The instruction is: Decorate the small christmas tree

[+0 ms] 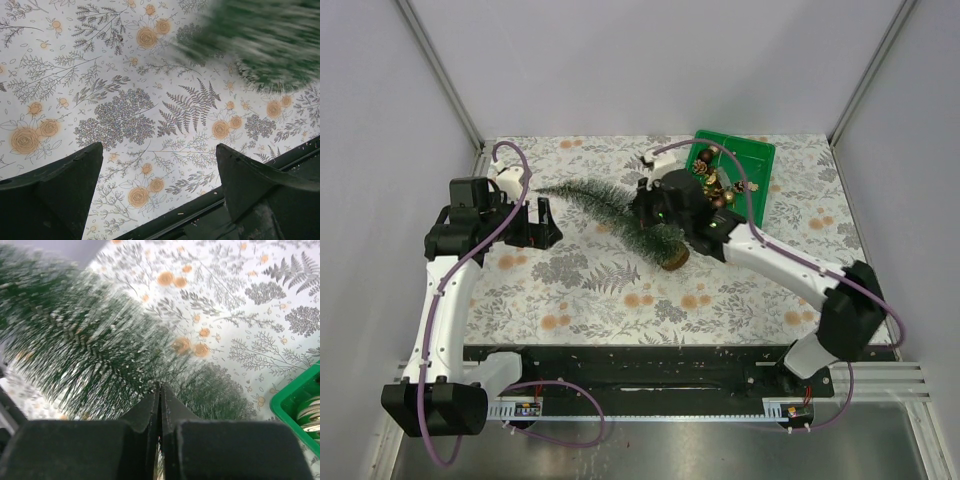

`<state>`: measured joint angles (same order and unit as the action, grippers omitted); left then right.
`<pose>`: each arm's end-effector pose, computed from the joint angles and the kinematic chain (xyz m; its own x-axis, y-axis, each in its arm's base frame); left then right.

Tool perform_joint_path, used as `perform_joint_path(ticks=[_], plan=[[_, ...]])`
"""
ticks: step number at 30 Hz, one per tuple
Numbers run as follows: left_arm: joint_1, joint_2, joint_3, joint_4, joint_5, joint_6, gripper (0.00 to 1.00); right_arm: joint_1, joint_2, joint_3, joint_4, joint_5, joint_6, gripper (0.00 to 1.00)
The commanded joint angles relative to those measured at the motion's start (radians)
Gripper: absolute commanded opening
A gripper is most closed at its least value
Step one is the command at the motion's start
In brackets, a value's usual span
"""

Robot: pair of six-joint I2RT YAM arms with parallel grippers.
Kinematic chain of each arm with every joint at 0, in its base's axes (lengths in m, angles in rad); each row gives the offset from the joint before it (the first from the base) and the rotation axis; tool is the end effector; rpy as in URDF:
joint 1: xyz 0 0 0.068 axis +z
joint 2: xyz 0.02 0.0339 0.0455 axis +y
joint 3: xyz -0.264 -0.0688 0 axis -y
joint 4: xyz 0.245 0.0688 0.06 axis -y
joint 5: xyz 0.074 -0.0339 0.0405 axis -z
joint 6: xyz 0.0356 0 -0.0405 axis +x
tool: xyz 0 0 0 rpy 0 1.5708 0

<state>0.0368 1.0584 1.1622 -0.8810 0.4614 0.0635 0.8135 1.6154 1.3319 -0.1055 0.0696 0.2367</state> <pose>0.2040 -0.0084 0.3544 -0.6814 0.0318 -0.7313 0.3281 0.9063 -0.2663 0.2664 0.2782 0.3248 -0.4129 -0.0963 -0.9057 -0.6007 0.7763 0.1913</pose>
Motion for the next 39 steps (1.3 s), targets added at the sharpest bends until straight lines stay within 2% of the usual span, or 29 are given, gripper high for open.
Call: perform_joint_path(ticks=[1,11,15,27,39], plan=[[0.005,-0.029,-0.002,0.039,0.002,-0.001,0.99,0.009,-0.141,-0.186,0.268,0.026,0.110,0.00],[0.005,-0.031,-0.009,0.040,0.010,-0.005,0.99,0.009,-0.299,-0.560,0.624,0.056,0.326,0.00],[0.006,-0.031,-0.012,0.053,0.014,-0.011,0.99,0.009,-0.348,-0.649,0.705,0.093,0.417,0.00],[0.005,-0.041,-0.013,0.076,0.042,-0.053,0.99,0.009,-0.377,-0.560,0.745,0.006,0.467,0.00],[0.005,-0.043,-0.007,0.076,0.060,-0.053,0.99,0.009,-0.374,-0.622,0.829,-0.092,0.524,0.00]])
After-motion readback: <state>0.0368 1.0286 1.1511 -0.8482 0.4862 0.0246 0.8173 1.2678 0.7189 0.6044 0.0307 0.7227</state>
